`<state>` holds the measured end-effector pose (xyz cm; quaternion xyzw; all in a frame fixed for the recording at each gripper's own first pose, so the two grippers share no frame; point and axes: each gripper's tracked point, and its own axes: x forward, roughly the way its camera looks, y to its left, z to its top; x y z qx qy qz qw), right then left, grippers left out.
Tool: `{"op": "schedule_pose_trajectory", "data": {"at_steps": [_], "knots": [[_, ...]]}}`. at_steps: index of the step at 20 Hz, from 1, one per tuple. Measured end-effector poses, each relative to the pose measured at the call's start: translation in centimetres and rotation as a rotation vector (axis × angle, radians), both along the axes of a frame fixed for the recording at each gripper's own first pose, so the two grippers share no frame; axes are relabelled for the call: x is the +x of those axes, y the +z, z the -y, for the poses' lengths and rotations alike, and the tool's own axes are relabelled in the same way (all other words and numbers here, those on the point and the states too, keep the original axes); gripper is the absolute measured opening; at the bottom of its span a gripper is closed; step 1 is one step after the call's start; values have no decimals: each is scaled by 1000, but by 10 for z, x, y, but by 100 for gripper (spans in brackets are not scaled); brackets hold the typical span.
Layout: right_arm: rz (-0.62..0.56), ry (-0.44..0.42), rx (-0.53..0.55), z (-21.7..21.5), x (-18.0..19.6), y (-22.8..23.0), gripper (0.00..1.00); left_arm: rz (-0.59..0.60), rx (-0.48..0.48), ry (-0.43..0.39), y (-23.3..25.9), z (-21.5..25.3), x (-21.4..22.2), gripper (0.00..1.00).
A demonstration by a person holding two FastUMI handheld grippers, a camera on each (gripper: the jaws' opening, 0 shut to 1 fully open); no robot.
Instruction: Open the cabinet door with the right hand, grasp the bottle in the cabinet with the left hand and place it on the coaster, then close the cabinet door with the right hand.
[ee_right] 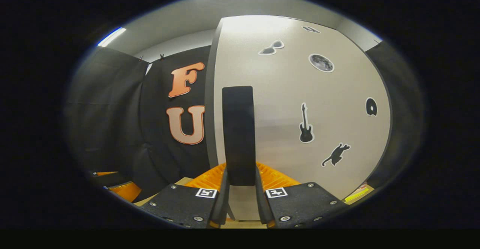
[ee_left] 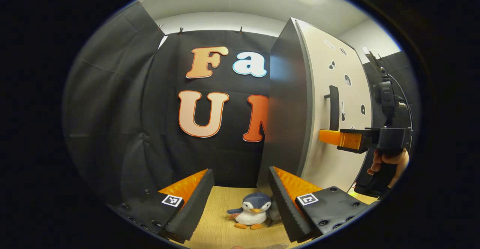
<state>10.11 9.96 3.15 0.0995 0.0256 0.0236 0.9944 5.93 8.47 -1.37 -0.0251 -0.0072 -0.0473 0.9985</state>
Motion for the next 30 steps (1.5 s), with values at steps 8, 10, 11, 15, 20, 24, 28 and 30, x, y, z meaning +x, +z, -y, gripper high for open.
{"op": "schedule_pose_trajectory", "data": {"at_steps": [8,10,11,15,20,24,28,30], "knots": [[5,32,1,-3,-2,0,36,2,-7,17,2,2,-5,95],[10,62,6,-4,-11,0,39,16,-5,34,7,1,-6,95],[18,74,3,-3,-13,0,42,21,0,43,8,2,-6,95],[61,78,3,10,-30,7,64,24,11,61,9,12,-14,95],[89,86,12,26,-62,15,81,33,21,76,22,38,-38,96],[124,52,-50,61,-101,20,91,45,34,99,33,67,-74,95],[124,45,-107,92,-164,16,93,42,15,96,37,99,-99,95],[136,43,-114,99,-182,11,93,38,9,87,36,110,-110,95]]}}
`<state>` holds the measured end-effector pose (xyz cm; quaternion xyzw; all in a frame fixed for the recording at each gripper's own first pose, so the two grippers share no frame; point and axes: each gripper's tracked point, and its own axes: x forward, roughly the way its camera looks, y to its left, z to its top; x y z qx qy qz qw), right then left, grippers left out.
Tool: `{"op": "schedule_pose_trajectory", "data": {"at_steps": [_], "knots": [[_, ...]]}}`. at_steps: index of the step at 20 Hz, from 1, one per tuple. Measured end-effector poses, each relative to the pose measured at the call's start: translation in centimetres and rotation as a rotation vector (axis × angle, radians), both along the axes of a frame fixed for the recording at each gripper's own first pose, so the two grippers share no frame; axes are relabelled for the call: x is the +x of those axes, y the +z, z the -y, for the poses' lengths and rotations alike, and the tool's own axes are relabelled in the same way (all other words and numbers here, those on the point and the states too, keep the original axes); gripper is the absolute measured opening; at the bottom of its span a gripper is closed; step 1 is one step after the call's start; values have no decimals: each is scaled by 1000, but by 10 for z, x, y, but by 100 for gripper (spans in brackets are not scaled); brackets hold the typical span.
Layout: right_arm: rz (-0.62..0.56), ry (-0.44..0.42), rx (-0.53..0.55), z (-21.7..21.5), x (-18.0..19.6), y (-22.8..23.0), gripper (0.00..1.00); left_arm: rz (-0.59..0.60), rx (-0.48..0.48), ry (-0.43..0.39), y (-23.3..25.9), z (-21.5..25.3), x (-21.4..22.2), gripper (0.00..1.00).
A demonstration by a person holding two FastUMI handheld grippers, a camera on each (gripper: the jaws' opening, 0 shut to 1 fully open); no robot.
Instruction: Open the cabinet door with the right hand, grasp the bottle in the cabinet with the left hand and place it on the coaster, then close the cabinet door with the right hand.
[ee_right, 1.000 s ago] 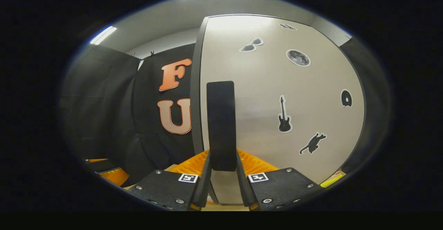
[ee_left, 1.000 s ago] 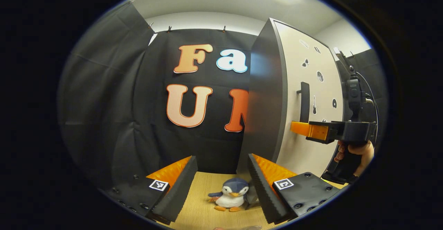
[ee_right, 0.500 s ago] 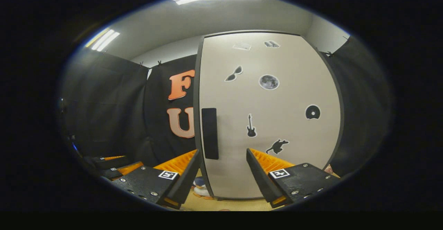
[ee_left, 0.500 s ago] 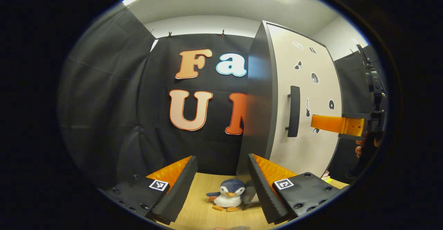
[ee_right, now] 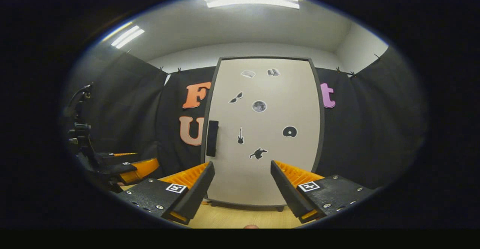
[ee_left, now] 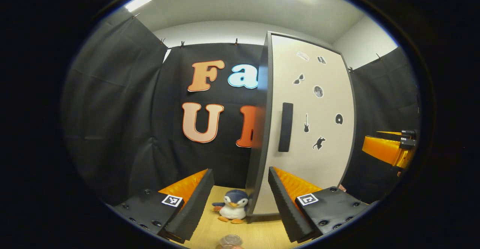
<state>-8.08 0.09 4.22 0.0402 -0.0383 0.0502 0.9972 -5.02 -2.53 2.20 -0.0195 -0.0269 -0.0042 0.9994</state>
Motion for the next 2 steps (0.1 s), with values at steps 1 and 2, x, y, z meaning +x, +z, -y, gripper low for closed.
{"op": "schedule_pose_trajectory", "data": {"at_steps": [1,2], "knots": [[0,-5,-5,3,-7,-5,93,-2,-2,-6,-1,6,-4,95],[-5,-12,-13,5,-14,-10,92,-3,-2,-11,0,10,-7,95]]}}
